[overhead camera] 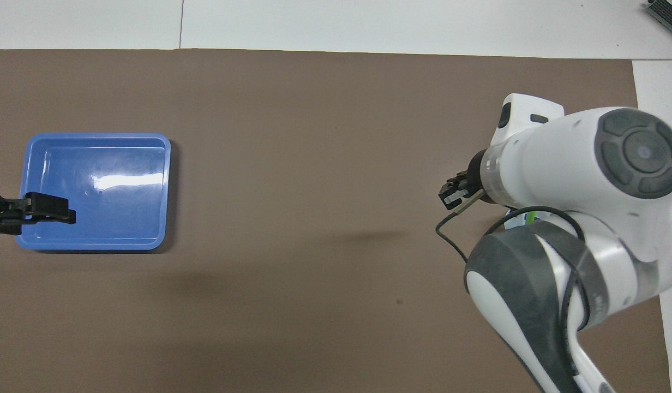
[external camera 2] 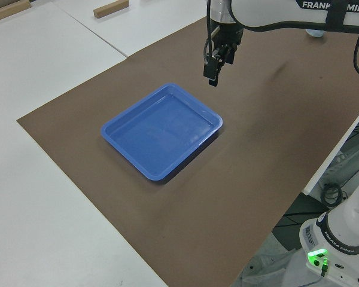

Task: Transfer and insert pens with both arms
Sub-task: 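Carry the yellow pen to the cup while the left gripper withdraws, then lower the yellow pen into the white cup with the right gripper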

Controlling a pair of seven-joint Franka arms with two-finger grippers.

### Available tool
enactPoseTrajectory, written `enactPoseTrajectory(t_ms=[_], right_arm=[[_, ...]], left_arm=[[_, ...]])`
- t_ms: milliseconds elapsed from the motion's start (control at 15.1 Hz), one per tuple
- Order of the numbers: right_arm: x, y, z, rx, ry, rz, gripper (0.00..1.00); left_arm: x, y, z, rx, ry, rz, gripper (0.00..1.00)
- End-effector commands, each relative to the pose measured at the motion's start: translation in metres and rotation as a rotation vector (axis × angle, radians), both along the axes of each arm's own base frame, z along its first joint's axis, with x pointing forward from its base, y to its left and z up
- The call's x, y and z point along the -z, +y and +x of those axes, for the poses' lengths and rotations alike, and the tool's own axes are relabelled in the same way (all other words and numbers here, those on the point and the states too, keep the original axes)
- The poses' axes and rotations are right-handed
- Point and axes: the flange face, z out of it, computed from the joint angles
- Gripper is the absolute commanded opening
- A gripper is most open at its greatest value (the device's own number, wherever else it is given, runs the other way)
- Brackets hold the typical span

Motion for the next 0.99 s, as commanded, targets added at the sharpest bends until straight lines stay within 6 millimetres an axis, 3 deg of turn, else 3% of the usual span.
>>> enactPoseTrajectory(t_ms=[0, 132, 265, 530, 662, 927], right_arm=[[-0.008, -0.034, 0.004, -0.119, 0.000, -0.120, 0.00], [0.005, -0.063, 0.002, -0.136, 0.015, -0.141, 0.00], [0.031, -0.090, -0.007, -0.109, 0.014, -0.137, 0.00], [0.069, -0.102, -0.027, -0.130, 0.053, -0.144, 0.00], [0.079, -0.123, -0.026, -0.097, 0.053, -0.142, 0.00], [0.099, -0.142, -0.028, -0.136, 0.047, -0.144, 0.00]], left_arm=[[-0.019, 0.010, 0.026, 0.029, -0.044, 0.043, 1.00], [-0.029, 0.002, 0.037, 0.059, -0.079, 0.086, 1.00], [-0.041, -0.005, 0.039, 0.073, -0.103, 0.094, 1.00], [-0.052, -0.022, 0.037, 0.092, -0.112, 0.086, 1.00], [-0.060, -0.021, 0.034, 0.091, -0.119, 0.085, 1.00], [-0.066, -0.035, 0.032, 0.115, -0.097, 0.079, 1.00]])
